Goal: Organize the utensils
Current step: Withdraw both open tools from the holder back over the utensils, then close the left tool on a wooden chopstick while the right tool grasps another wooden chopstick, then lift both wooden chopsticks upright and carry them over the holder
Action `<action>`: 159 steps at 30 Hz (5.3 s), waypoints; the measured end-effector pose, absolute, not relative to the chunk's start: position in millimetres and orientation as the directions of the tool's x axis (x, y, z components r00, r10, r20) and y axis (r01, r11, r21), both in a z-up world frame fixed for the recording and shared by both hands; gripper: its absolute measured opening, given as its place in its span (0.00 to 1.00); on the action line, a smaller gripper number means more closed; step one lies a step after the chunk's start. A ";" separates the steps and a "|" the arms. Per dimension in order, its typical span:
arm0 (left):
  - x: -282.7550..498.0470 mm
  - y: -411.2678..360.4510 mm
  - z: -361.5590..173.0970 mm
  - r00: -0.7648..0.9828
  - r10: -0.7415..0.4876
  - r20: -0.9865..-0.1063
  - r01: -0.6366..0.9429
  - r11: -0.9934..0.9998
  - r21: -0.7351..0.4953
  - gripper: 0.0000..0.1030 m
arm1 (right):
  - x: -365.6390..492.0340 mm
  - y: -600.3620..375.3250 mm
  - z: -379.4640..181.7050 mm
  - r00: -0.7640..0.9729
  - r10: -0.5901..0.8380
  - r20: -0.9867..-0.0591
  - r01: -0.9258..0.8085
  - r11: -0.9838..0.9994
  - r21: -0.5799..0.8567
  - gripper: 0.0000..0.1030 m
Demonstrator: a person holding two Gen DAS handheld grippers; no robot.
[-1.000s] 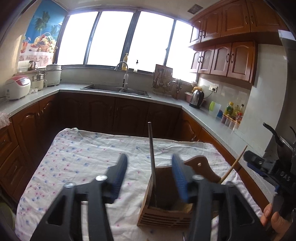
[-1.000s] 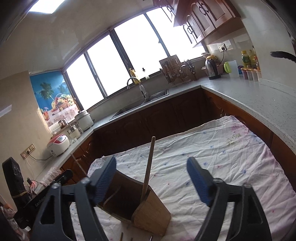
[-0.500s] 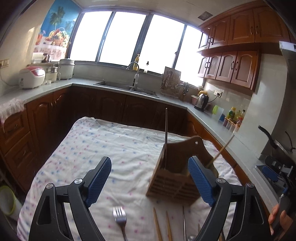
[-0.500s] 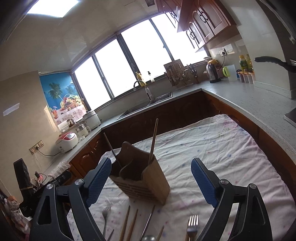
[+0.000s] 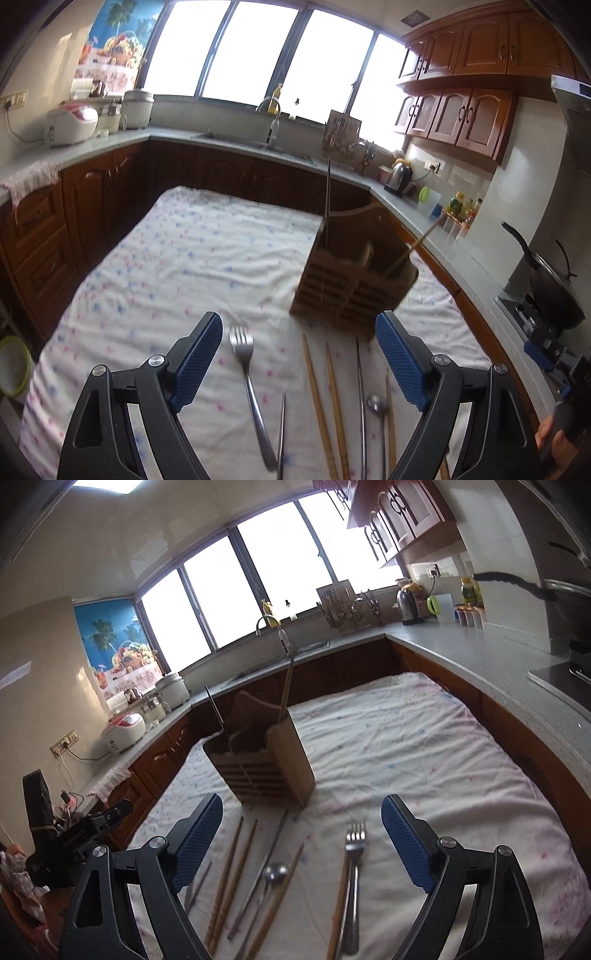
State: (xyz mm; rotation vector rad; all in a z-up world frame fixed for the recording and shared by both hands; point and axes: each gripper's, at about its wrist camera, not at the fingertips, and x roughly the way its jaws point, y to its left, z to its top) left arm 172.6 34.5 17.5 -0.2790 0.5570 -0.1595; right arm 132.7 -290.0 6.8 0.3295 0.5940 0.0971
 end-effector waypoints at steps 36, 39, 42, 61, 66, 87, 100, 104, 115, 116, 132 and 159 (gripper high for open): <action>196.1 1.1 -5.7 0.722 -0.197 -0.663 0.083 0.976 -0.200 0.73 | 145.2 -282.5 -57.0 0.707 0.189 -0.681 0.021 0.958 0.287 0.47; 210.9 -6.2 -9.9 0.696 -0.204 -0.688 0.096 0.977 -0.193 0.66 | 152.7 -279.7 -65.2 0.684 0.199 -0.702 0.017 0.957 0.288 0.39; 224.5 -12.3 -14.9 0.674 -0.204 -0.710 0.104 0.978 -0.183 0.61 | 159.6 -277.5 -74.3 0.660 0.211 -0.721 0.019 0.955 0.297 0.34; 313.0 -24.8 -48.9 0.554 -0.238 -0.798 0.131 0.971 -0.199 0.42 | 228.2 -225.4 -118.9 0.473 0.284 -0.834 -0.063 0.955 0.290 0.13; 337.9 -36.1 -63.2 0.505 -0.225 -0.833 0.167 0.973 -0.162 0.32 | 229.5 -221.2 -118.2 0.459 0.245 -0.854 -0.099 0.969 0.225 0.09; 351.1 -69.8 -73.0 0.463 -0.179 -0.868 0.274 0.960 -0.052 0.07 | 233.8 -233.6 -115.0 0.461 0.254 -0.850 -0.071 0.966 0.250 0.07; 277.6 -35.7 -0.4 0.594 -0.339 -0.729 0.257 0.939 -0.228 0.04 | 192.4 -247.1 -27.1 0.636 0.285 -0.717 -0.088 0.950 0.300 0.05; 246.9 -23.3 25.7 0.641 -0.374 -0.670 0.265 0.927 -0.264 0.04 | 183.7 -245.9 -4.4 0.676 0.294 -0.676 -0.103 0.946 0.308 0.05; 186.1 6.4 54.0 0.707 -0.405 -0.579 0.285 0.913 -0.290 0.04 | 169.3 -244.5 40.2 0.753 0.295 -0.588 -0.130 0.943 0.307 0.05; 184.2 9.7 57.3 0.711 -0.407 -0.573 0.287 0.912 -0.291 0.04 | 168.9 -244.1 42.4 0.757 0.294 -0.584 -0.131 0.943 0.305 0.05; 180.3 25.1 78.4 0.751 -0.402 -0.524 0.292 0.914 -0.283 0.04 | 172.0 -244.5 61.6 0.790 0.289 -0.541 -0.141 0.944 0.298 0.04; 244.6 47.4 111.1 0.847 -0.368 -0.384 0.258 0.916 -0.308 0.04 | 235.7 -245.9 121.3 0.869 0.279 -0.409 -0.169 0.943 0.286 0.04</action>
